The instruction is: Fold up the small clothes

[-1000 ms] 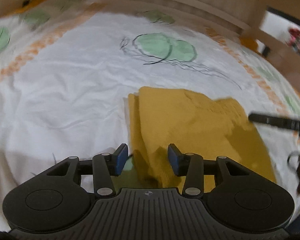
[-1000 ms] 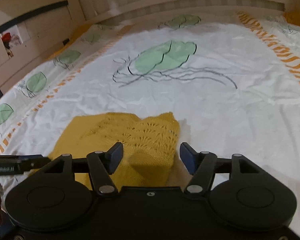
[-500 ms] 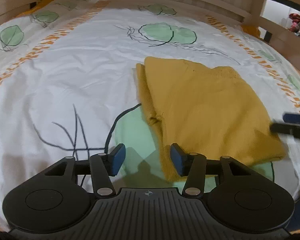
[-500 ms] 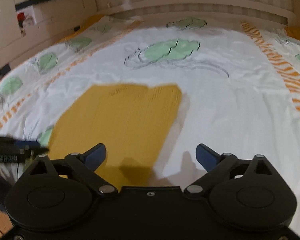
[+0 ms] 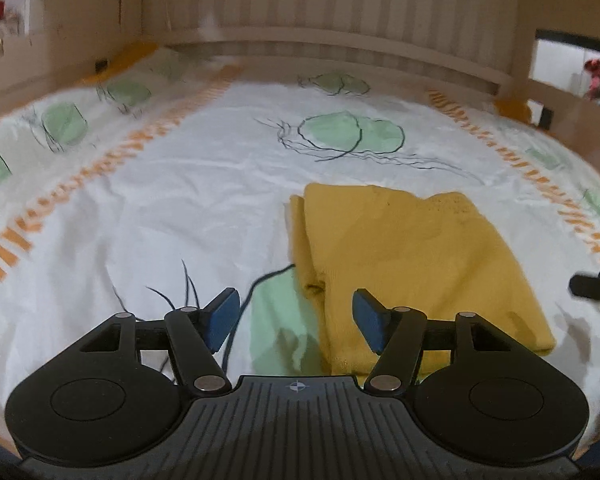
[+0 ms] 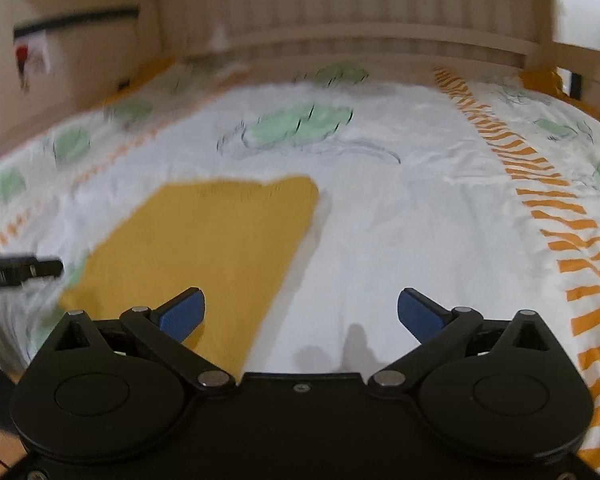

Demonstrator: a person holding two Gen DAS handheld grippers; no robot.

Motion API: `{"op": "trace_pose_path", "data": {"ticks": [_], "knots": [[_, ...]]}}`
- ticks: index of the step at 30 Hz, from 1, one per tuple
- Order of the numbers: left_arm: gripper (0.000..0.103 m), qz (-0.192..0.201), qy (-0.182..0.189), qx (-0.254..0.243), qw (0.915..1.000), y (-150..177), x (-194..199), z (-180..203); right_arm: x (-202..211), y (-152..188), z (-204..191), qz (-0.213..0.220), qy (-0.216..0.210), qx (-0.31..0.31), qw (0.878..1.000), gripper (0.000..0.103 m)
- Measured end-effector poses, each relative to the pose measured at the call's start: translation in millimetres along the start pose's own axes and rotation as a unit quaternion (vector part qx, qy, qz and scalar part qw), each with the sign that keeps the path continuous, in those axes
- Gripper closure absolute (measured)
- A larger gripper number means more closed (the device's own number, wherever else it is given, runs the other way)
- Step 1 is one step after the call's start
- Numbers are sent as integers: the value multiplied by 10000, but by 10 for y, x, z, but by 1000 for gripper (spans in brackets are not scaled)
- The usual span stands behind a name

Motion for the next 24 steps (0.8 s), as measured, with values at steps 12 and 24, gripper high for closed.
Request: {"op": "trace_pose_path", "data": {"ticks": [12, 24], "knots": [[42, -291, -410, -457, 9977, 40, 93, 210, 63, -127, -21, 312, -585, -579, 9961, 1], [42, -1470, -311, -9, 9886, 218, 133, 180, 15, -150, -254, -375, 232, -391, 9983, 1]]}}
Point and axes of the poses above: each gripper's, at about its wrist camera, not at the fingertips, and x roughly against the way its jaws point, z to its right, y to its underside, the point moved 3 cm from there along -x, roughly the way its jaws point, and after that the axes turned 12 degrees about -y, right-handed, at the moved point
